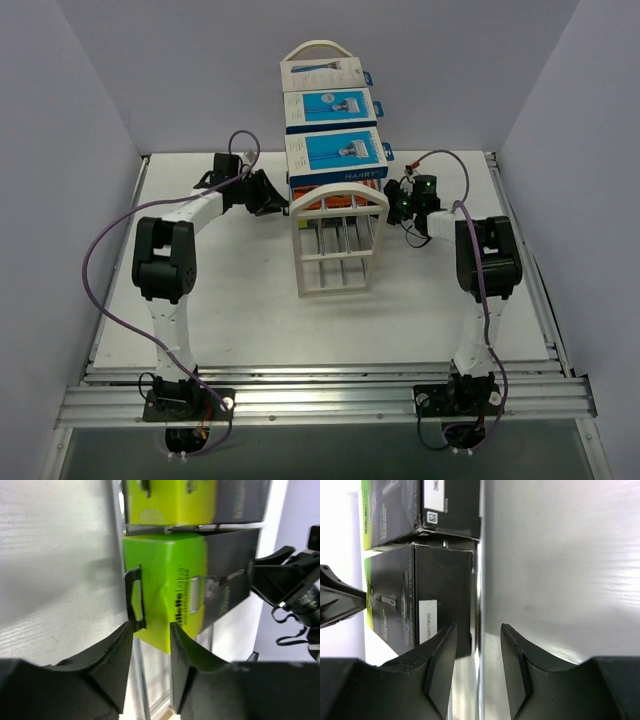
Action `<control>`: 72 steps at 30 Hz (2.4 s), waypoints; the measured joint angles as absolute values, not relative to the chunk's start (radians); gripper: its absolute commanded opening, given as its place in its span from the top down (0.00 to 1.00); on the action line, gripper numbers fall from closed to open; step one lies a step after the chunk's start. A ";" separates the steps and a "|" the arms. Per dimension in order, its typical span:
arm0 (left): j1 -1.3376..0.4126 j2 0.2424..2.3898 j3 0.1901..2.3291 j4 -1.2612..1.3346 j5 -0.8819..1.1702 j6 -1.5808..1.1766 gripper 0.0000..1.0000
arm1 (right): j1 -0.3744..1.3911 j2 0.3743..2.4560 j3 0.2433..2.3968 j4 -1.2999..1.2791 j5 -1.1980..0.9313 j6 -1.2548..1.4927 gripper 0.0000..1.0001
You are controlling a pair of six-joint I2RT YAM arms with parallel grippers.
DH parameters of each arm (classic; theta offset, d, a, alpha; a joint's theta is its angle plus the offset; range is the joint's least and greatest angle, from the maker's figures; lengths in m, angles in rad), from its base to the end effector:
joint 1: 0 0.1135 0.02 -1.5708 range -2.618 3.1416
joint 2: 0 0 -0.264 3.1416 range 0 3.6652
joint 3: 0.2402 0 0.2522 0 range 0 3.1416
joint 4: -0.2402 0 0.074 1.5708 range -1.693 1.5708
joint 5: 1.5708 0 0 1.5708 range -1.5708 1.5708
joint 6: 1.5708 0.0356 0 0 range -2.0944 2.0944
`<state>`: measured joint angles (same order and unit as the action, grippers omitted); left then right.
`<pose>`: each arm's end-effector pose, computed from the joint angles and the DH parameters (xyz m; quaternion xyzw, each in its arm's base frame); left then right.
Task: Place and organize the shaving razors onto the shelf
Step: Place the shaving razor onto shelf
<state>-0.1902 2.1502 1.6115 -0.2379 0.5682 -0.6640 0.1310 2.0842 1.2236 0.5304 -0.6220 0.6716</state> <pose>0.4675 -0.1095 0.1874 -0.1024 0.8859 -0.3890 0.2308 0.4457 0.0796 0.1635 0.0354 0.7940 0.4454 0.4122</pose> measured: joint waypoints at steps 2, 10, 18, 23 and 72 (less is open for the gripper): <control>-0.186 2.128 1.602 -0.223 0.580 -0.670 0.52 | 0.110 2.071 1.211 0.531 -0.633 0.678 0.63; -0.180 2.040 1.544 -0.175 0.604 -0.673 0.40 | 0.048 1.997 1.158 0.525 -0.643 0.681 0.60; -0.162 2.028 1.503 -0.180 0.602 -0.668 0.40 | 0.047 1.840 1.078 0.456 -0.643 0.656 0.64; -0.162 2.038 1.503 -0.178 0.599 -0.667 0.46 | 0.046 1.727 1.028 0.393 -0.642 0.608 0.67; -0.193 2.146 1.544 -0.195 0.609 -0.665 0.47 | 0.020 1.655 0.944 0.310 -0.644 0.521 0.69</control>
<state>-0.1932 2.1456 1.5444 -0.1947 0.6090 -0.6655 0.0200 1.6554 0.9436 0.3103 -0.6441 0.5213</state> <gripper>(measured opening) 0.533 0.315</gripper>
